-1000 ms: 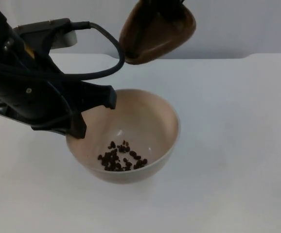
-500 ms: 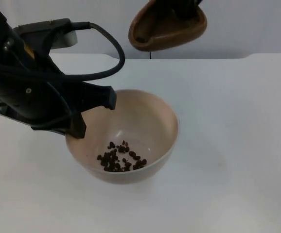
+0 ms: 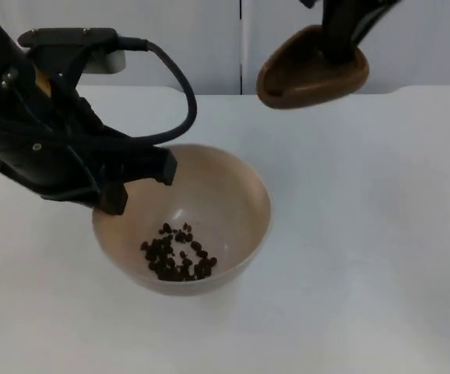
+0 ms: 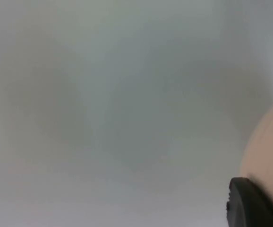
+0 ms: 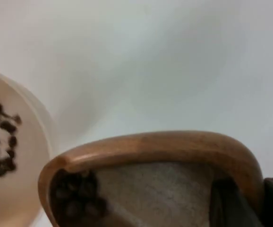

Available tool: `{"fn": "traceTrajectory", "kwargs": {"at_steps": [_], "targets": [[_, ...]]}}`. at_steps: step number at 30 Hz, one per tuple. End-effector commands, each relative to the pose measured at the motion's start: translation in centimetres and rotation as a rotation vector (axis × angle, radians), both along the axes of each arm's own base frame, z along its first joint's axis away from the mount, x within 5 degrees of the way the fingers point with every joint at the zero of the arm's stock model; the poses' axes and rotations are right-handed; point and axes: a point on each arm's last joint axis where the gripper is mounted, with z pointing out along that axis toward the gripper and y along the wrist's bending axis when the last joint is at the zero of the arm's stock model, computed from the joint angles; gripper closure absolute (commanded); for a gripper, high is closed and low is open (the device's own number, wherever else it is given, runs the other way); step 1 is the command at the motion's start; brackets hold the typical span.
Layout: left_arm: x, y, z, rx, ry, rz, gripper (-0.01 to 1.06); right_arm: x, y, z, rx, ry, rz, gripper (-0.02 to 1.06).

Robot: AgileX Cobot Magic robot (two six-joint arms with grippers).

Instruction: Pick up the bowl with the left hand and pour the coffee beans from the cup into the bowl with the right hand.

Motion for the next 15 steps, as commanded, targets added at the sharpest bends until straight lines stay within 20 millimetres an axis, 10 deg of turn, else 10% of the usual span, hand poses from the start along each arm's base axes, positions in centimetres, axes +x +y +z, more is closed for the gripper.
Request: {"fn": "traceTrajectory", "kwargs": {"at_steps": [1, 15], "targets": [[0.3, 0.0, -0.2, -0.005, -0.024, -0.002, 1.05, 0.4, -0.5, -0.9, 0.006, 0.004, -0.012, 1.04], [3.8, 4.1, -4.8, 0.018, 0.024, 0.173, 1.05, 2.0, -4.4, -7.7, 0.052, 0.012, -0.155, 1.04]]}}
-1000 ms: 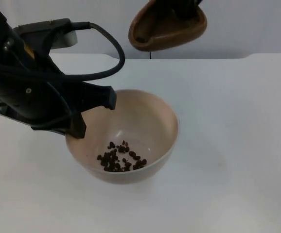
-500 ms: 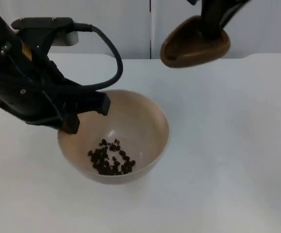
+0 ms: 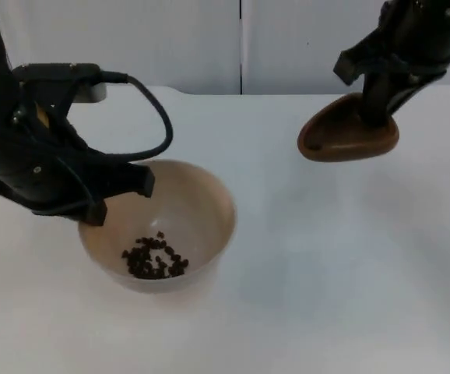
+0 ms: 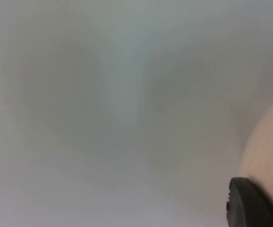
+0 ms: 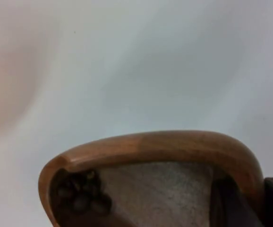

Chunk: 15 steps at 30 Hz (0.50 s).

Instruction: Pick up the bowl with the left hand and pour the coffee beans from the cup into the bowl with the right hand.

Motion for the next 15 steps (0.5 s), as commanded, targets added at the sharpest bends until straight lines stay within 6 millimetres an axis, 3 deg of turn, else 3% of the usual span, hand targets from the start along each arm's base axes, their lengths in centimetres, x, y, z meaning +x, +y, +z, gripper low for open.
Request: {"fn": "traceTrajectory", "kwargs": {"at_steps": [1, 7, 15], "targets": [[0.6, 1.3, -0.5, -0.010, -0.002, 0.059, 1.05, 0.1, -0.1, -0.8, 0.016, -0.032, -0.010, 1.04], [1.4, 3.9, -2.3, 0.009, 0.050, 0.138, 1.05, 0.0, -0.2, -3.1, 0.049, -0.086, -0.052, 1.04], [1.7, 3.9, -2.7, 0.013, 0.039, 0.131, 1.05, 0.4, 0.0, -6.1, 0.037, -0.042, -0.077, 1.04]]}}
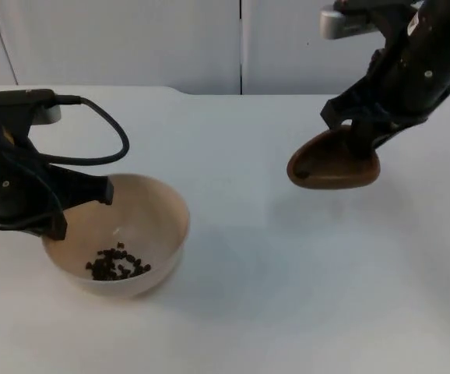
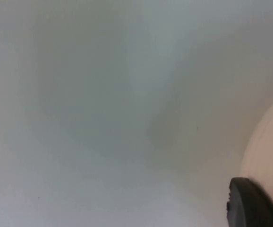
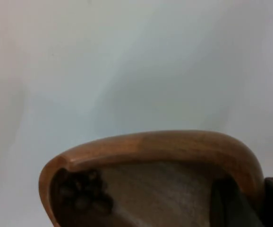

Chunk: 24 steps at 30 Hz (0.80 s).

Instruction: Pick up the bowl with the left hand and pour the coffee beans from the cup into the bowl with the right hand.

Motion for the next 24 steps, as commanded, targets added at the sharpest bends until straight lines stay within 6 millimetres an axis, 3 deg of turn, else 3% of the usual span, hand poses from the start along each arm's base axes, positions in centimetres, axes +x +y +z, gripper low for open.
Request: {"fn": "traceTrajectory", "kwargs": {"at_steps": [1, 11, 17, 24], "targets": [[0.1, 0.1, 0.0, -0.002, -0.012, 0.001, 1.05, 0.1, 0.0, -1.6, -0.007, 0.030, -0.011, 1.04], [0.1, 0.1, 0.0, 0.008, -0.011, -0.009, 1.05, 0.7, 0.4, -6.3, -0.011, 0.101, -0.034, 1.04], [-0.1, 0.1, -0.1, 0.011, 0.006, -0.009, 1.05, 0.7, 0.4, -7.7, -0.026, 0.126, -0.034, 1.04], [0.0, 0.1, -0.3, 0.011, 0.007, -0.009, 1.05, 0.7, 0.4, -7.8, -0.027, 0.127, -0.034, 1.04]]}}
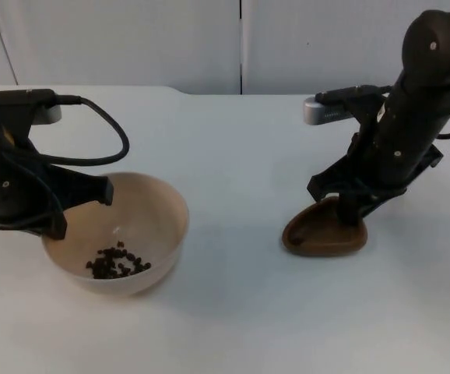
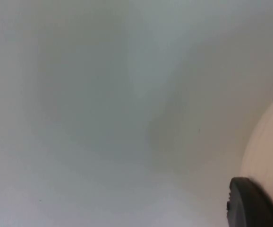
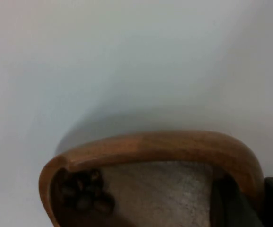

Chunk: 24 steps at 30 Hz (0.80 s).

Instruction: Pick up the bowl with the left hand and pour the coffee beans from the cup into the bowl with the right hand.

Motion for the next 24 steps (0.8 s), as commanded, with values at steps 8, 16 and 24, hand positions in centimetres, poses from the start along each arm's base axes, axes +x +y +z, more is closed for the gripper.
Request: {"fn": "traceTrajectory", "kwargs": {"at_steps": [8, 16, 24], "targets": [[-0.14, 0.18, -0.29, 0.020, 0.018, -0.018, 1.05, 0.05, -0.06, 0.10, 0.005, -0.002, -0.008, 0.98], [-0.22, 0.21, -0.32, 0.024, 0.027, -0.021, 0.90, 0.03, -0.06, 0.09, 0.006, 0.000, -0.009, 0.66], [-0.25, 0.25, -0.28, 0.035, 0.027, -0.036, 0.24, 0.16, 0.00, 0.52, 0.021, -0.012, -0.044, 0.31]]}}
